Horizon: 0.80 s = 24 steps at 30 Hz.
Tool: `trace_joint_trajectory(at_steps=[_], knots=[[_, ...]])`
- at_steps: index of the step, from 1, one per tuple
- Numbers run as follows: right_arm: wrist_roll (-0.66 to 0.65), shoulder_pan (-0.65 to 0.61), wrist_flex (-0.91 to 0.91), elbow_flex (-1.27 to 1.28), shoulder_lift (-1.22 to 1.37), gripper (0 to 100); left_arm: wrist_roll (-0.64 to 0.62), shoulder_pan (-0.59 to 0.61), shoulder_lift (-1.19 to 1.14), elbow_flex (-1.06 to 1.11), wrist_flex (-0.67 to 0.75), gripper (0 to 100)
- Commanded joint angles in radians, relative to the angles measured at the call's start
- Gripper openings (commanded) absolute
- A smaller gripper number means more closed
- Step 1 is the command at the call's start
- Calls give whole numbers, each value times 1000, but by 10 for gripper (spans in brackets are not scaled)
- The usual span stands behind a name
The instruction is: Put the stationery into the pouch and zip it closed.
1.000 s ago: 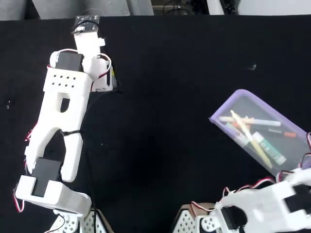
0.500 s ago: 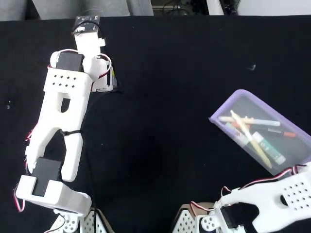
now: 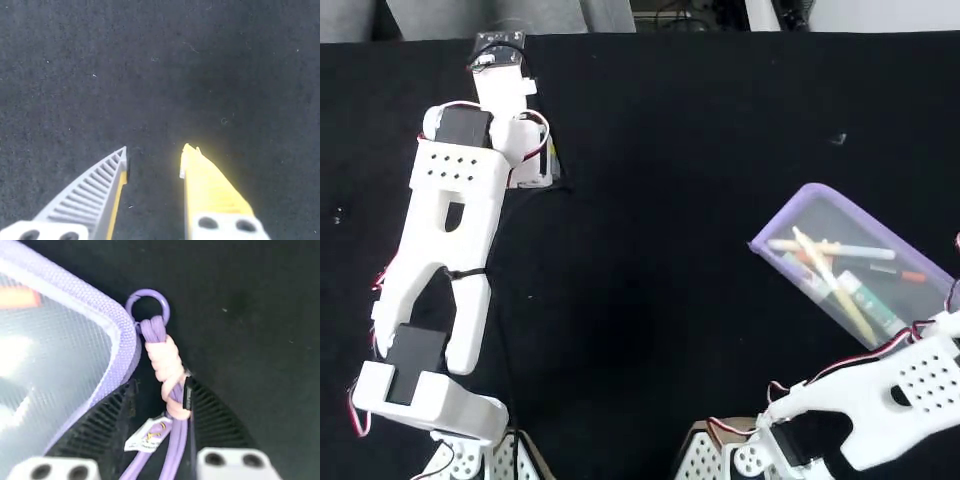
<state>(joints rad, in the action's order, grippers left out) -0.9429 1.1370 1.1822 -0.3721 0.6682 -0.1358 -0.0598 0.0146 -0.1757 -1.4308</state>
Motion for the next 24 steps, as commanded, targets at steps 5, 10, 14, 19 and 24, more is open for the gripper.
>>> trace_joint_trajectory(at_steps=[5,10,14,19,24], knots=[[-11,-12,-155,-48,54,145,2,-13,15,-4,12,178],[-15,-15,-157,-39,58,145,2,-13,15,-4,12,178],[-17,-17,-169,-50,101,145,2,-13,15,-2,11,178],[-17,-11,-236,-50,139,95,2,-13,15,-2,9,178],[-14,-8,-203,-116,137,11,2,-13,15,4,12,177]])
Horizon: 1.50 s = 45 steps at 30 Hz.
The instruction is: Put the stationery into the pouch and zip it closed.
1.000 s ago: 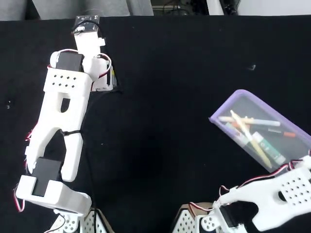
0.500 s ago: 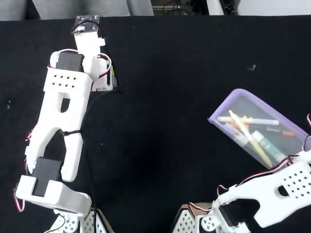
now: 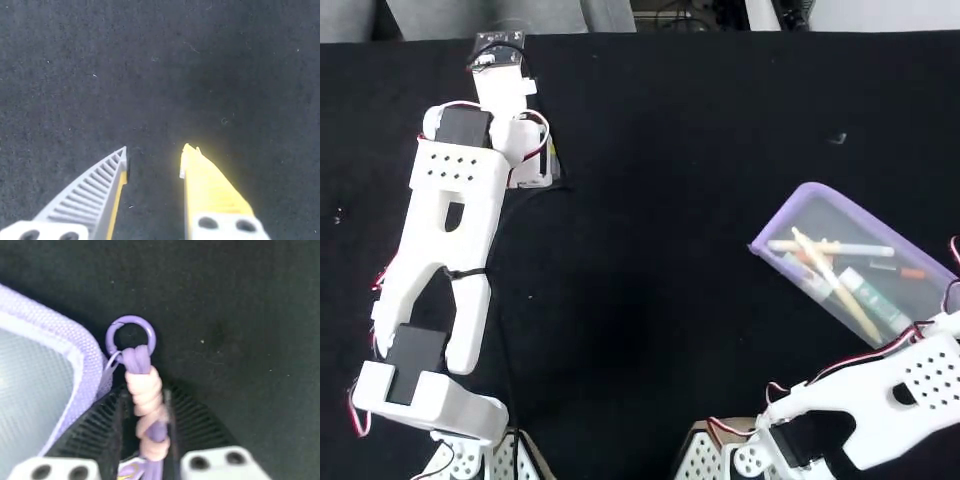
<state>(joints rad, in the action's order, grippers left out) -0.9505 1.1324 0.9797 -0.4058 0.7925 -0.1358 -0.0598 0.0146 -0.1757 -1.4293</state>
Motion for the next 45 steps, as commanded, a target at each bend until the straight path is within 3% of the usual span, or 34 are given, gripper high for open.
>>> trace_joint_trajectory(at_steps=[1,9,17,22,35,45], knots=[[-5,-3,26,-113,13,10,2,-13,15,12,12,177],[44,-64,407,-510,13,11,2,-12,15,13,14,179],[164,-269,781,-984,19,11,2,-1,17,22,35,180],[305,-414,787,-1084,5,11,3,8,17,22,43,180],[485,-727,787,-874,-234,11,2,45,17,13,51,181],[489,-937,786,-366,-688,11,3,47,17,13,51,181]])
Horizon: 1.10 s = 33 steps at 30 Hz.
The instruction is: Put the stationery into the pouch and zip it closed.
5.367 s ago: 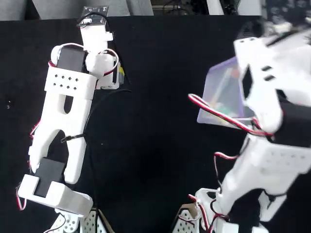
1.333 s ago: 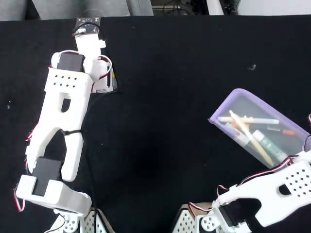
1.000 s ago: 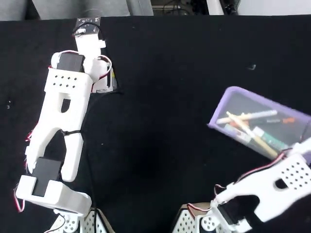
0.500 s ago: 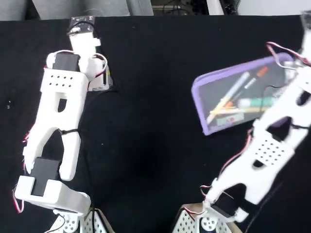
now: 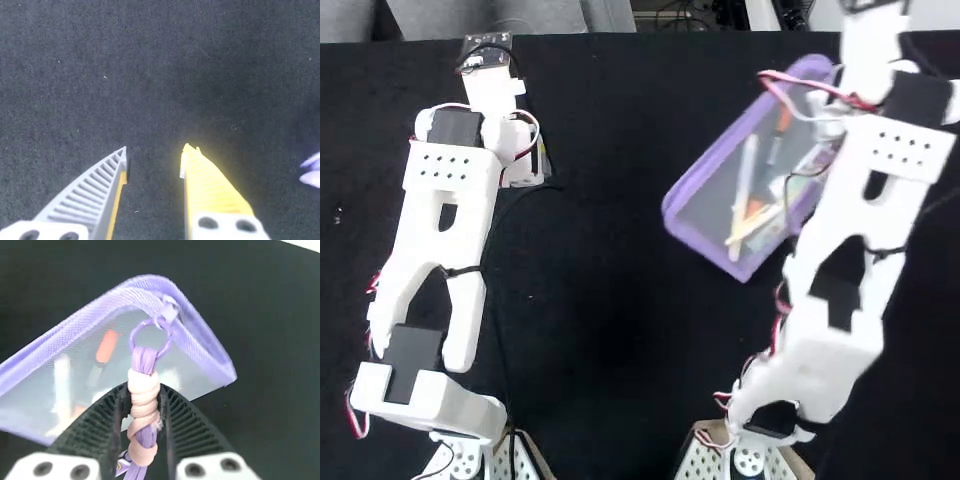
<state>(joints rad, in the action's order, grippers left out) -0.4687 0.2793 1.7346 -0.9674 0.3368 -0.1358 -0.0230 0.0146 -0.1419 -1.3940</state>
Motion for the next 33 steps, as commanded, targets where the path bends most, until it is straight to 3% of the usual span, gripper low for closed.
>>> trace_joint_trajectory(at_steps=[1,10,22,33], knots=[[8,-106,31,257,-282,11,3,10,17,-21,15,181],[35,-278,25,696,-644,11,5,10,25,-21,6,181],[54,-287,26,1092,-986,11,6,-19,26,-18,-2,181],[61,-287,28,1294,-1279,11,8,-234,26,-200,-261,182]])
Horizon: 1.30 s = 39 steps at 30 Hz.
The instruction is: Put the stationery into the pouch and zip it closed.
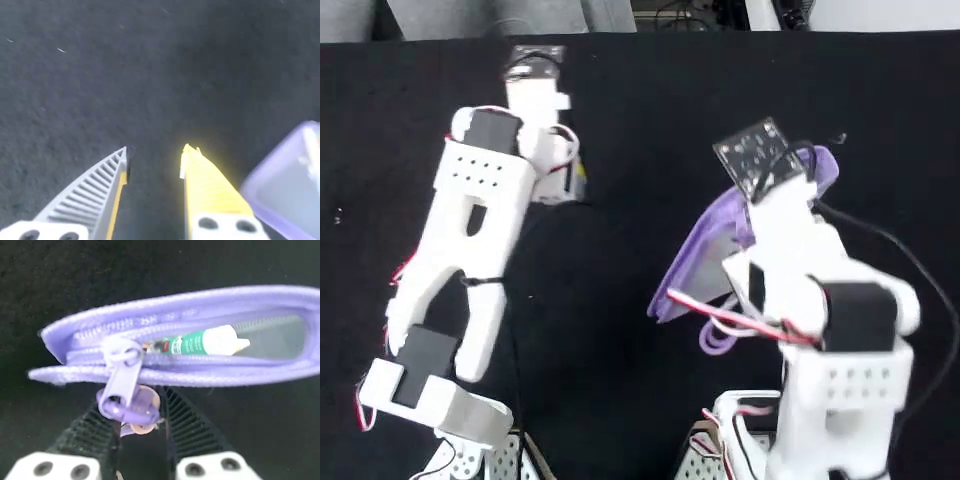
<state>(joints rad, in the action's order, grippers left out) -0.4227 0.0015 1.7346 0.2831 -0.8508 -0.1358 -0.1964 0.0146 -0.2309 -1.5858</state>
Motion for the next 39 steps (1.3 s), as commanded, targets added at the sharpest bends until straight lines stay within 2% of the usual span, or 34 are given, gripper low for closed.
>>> trace_joint_trajectory(at_steps=[1,7,11,17,21,25,30,34,39], knots=[[11,-6,29,64,-116,11,6,-74,26,-137,-95,182],[-49,46,0,171,-176,11,6,-90,26,-180,-150,182],[-54,141,-187,170,-130,11,8,-64,15,-180,-149,182],[-15,146,-485,107,-7,11,9,-2,14,-163,-140,182],[52,146,-638,-21,108,11,9,50,15,-10,6,182],[124,143,-710,-189,257,11,8,119,21,143,195,182],[180,143,-729,-455,486,11,2,160,15,240,353,182],[180,143,-721,-722,687,11,2,154,23,360,497,182],[180,133,-718,-1021,914,11,2,160,15,424,609,182]])
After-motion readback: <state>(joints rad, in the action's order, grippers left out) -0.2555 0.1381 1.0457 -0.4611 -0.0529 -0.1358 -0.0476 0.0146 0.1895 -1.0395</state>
